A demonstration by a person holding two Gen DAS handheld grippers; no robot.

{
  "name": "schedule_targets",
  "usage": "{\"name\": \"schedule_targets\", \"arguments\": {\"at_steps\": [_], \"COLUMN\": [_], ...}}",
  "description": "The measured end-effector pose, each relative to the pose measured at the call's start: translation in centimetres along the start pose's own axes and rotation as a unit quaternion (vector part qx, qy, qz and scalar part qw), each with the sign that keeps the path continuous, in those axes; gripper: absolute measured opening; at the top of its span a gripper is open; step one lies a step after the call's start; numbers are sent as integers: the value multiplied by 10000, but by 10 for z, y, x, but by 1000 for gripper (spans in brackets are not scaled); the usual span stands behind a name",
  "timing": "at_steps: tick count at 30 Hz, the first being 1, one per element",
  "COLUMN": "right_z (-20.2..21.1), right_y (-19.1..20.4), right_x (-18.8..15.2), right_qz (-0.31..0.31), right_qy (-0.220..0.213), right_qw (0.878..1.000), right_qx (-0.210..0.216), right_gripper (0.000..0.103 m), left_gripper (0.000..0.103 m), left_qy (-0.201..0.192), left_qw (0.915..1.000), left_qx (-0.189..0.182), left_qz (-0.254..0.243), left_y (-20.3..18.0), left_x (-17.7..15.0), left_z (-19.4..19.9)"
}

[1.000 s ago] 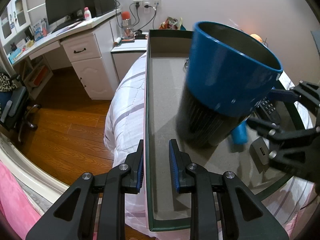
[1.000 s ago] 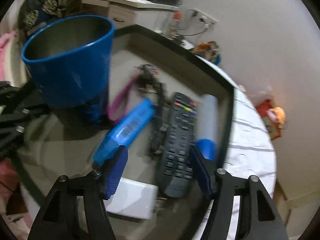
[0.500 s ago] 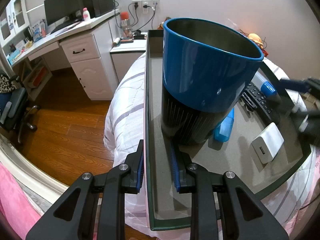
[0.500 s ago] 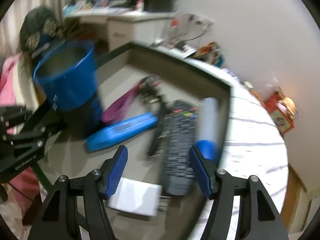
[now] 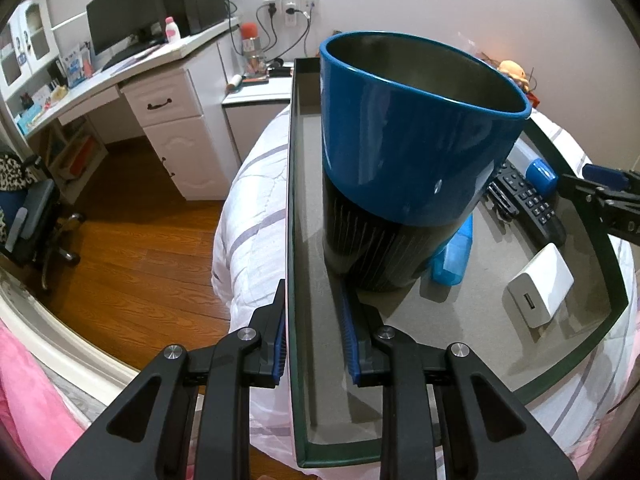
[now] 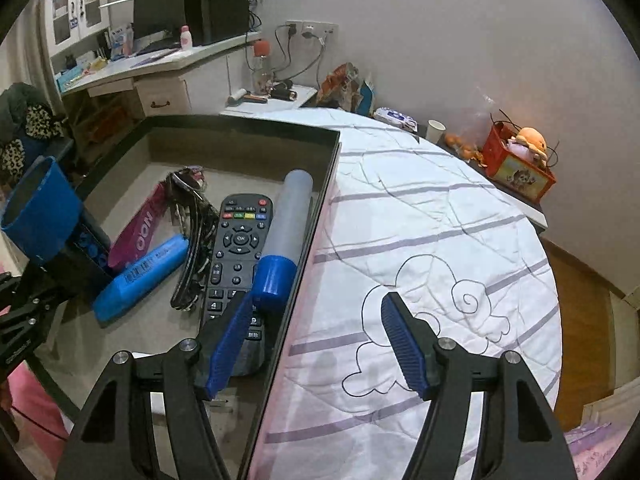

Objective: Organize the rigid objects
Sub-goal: 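Withdraw the right gripper from the tray while the left gripper holds the tray rim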

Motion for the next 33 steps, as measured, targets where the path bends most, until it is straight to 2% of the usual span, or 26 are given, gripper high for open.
{"name": "schedule_targets", "arguments": {"at_steps": [2, 8, 10, 12, 33], "right_z": [-2, -14, -14, -14, -5], "right_y": [1, 1, 0, -1, -9], "right_x": [-4, -16, -18, -19, -35], "right_qz": [-21, -197, -243, -222, -220], "right_qy": [58, 200, 175, 180, 248], "right_qw": [10000, 9988, 9973, 9969, 9978], "right_qx": [-58, 411, 678, 739, 570], "right_gripper": [68, 25, 24, 24, 24], "left_gripper": [22, 23, 23, 24, 26], "left_qy": [1, 4, -1, 0, -82], "left_qw": [10000, 9999, 9998, 9998, 9996], "left_qx": [65, 146, 183, 200, 146], "left_qz": [-47, -28, -15, -5, -240], "left_y": [-2, -4, -7, -7, -22], "left_x": [1, 0, -1, -1, -2], "left_z": [1, 3, 5, 6, 12]}}
Point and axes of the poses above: each gripper's, at about its wrist camera, not at the fingertips, and z roughly against the way its jaws point, y to its left, x to its top, the point moved 4 cm from there along -z, roughly the way its jaws point, and after that the axes turned 3 degrees about -x, right-handed, at the moved point
